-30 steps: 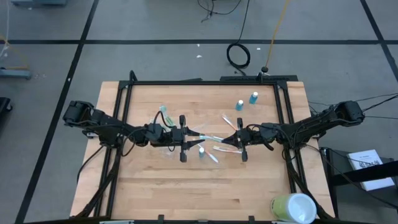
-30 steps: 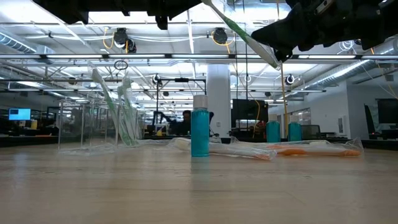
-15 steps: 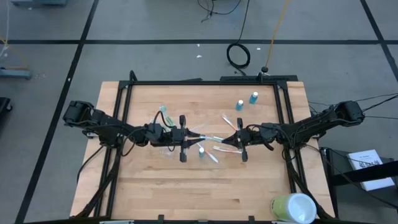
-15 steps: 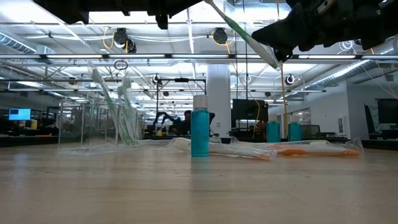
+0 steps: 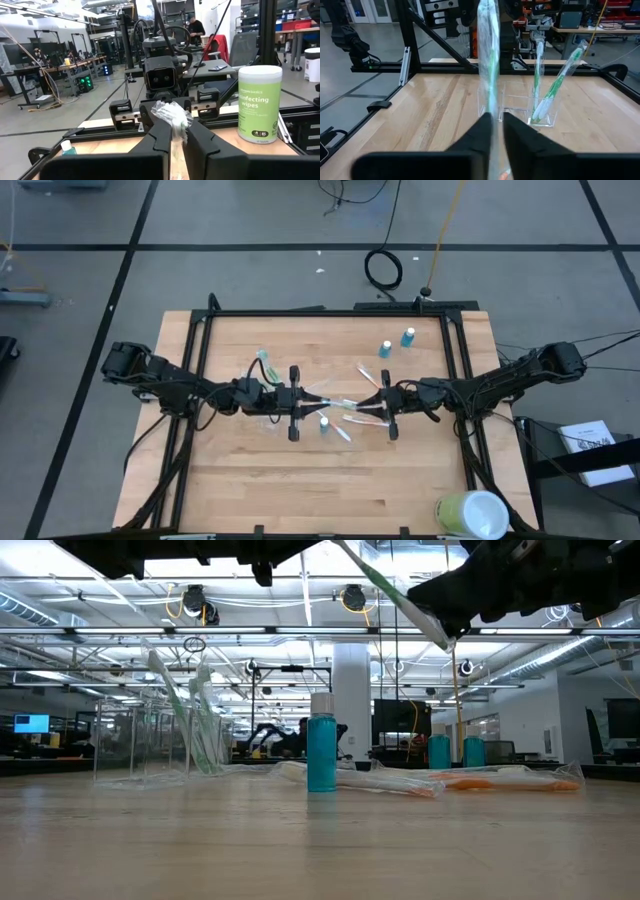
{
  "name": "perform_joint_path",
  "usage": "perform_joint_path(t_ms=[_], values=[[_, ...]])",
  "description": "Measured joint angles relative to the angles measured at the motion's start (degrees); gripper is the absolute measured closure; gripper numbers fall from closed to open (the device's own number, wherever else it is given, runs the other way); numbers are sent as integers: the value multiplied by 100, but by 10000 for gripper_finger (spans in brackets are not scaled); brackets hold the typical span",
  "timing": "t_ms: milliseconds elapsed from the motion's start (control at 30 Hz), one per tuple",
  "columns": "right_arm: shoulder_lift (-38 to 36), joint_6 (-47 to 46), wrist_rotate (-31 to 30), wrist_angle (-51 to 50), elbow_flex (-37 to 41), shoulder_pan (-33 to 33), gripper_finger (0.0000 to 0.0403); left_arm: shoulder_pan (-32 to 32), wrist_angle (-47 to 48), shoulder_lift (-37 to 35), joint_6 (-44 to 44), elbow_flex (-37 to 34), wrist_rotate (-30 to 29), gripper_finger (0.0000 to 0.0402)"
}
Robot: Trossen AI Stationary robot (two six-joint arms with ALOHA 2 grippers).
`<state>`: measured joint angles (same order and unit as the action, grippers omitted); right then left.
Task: Pick & Place toothbrushing station
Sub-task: Put the green toothbrush into the top section of the transparent organizer
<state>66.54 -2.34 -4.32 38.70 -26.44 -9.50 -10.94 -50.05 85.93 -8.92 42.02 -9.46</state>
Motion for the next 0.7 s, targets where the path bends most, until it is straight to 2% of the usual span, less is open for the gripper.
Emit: perform_joint_path(t_ms=[233, 367, 500, 700], values=[[-48, 2, -10, -56, 1, 2, 217, -4, 3, 0, -3, 0, 5, 394], [-330, -58, -30, -215, 2, 2, 164, -4, 6, 0, 42, 0, 4, 380], [-767, -274, -32, -622, 2, 2, 143, -4, 80, -19, 63, 0, -57, 380], [-1209, -511, -32, -1294, 2, 2, 142, 0, 419, -209, 108, 0, -411, 396]])
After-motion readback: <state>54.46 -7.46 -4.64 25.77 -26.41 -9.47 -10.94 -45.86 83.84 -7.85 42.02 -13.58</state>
